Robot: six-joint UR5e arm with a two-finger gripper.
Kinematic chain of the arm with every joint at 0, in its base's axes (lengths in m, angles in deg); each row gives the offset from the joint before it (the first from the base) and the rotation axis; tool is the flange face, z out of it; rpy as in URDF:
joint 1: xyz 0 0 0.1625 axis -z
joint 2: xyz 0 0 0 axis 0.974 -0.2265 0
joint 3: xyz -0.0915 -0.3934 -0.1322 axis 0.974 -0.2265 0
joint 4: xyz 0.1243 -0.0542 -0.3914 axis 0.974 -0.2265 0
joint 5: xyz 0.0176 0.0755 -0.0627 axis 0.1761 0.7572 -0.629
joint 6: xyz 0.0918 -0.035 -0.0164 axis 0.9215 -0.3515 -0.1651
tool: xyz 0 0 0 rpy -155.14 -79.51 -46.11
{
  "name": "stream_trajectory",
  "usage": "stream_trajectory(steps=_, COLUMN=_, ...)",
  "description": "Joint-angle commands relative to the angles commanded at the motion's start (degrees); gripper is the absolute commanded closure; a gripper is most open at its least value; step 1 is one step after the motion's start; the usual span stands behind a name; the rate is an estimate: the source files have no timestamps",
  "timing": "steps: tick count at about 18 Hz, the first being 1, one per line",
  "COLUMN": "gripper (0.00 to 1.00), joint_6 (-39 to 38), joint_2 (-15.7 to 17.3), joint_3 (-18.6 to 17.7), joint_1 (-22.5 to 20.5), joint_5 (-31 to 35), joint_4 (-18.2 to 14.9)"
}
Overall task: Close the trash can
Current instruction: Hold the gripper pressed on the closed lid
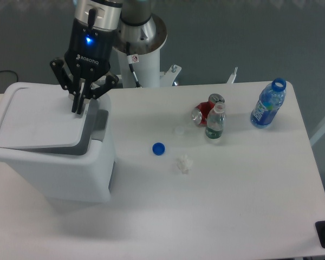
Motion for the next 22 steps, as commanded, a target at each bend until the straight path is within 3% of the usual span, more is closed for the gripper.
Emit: stream_trajectory(steps=22, gripper=0.83, joint_6=1.13, joint_2=-1.67, joint_3=-0.09, joint_1=-0.09, joint_5=-0.09, joint_4=0.00)
